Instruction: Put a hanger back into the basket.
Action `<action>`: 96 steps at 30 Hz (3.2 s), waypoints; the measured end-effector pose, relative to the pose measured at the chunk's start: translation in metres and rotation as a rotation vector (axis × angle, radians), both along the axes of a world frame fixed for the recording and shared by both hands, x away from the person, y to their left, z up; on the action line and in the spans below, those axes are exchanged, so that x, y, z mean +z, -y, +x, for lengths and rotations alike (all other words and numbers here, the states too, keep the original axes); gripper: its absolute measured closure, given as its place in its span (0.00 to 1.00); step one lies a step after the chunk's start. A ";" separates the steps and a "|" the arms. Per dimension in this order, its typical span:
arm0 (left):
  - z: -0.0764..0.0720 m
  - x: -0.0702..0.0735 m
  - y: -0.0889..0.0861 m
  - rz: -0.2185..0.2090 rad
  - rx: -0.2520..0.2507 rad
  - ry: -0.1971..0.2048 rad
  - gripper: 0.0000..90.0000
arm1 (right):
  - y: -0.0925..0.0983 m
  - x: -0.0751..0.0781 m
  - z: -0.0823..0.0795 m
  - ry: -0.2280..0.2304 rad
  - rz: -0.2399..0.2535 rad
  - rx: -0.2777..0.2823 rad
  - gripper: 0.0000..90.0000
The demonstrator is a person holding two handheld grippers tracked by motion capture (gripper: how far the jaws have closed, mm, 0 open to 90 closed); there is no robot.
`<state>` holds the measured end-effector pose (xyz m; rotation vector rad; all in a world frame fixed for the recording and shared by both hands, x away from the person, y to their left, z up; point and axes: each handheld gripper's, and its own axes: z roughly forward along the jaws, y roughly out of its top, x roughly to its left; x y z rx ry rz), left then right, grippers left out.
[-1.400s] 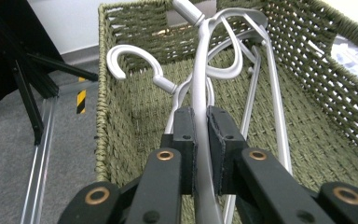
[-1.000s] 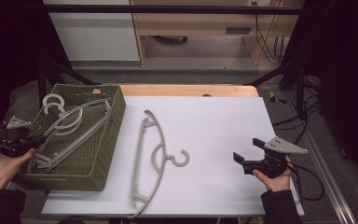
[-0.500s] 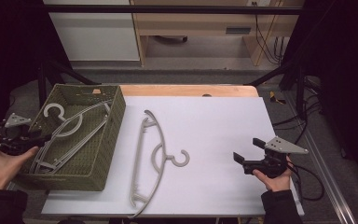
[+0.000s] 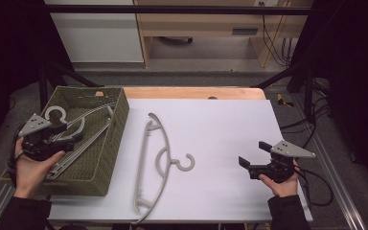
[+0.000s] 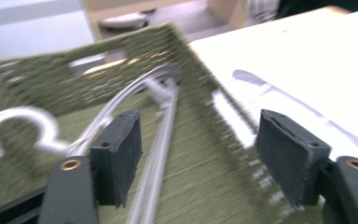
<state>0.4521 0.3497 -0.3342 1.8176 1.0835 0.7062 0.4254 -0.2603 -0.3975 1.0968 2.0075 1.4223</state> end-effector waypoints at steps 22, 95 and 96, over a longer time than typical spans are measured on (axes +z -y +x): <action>-0.022 -0.024 0.048 -0.072 -0.126 0.074 0.12 | -0.096 0.000 0.003 -0.057 -0.078 0.185 0.02; -0.032 -0.022 0.065 -0.037 -0.194 0.093 0.10 | -0.191 -0.074 0.009 -0.378 -0.322 0.139 0.24; -0.032 -0.022 0.066 -0.036 -0.194 0.094 0.10 | -0.188 -0.073 0.009 -0.383 -0.322 0.136 0.26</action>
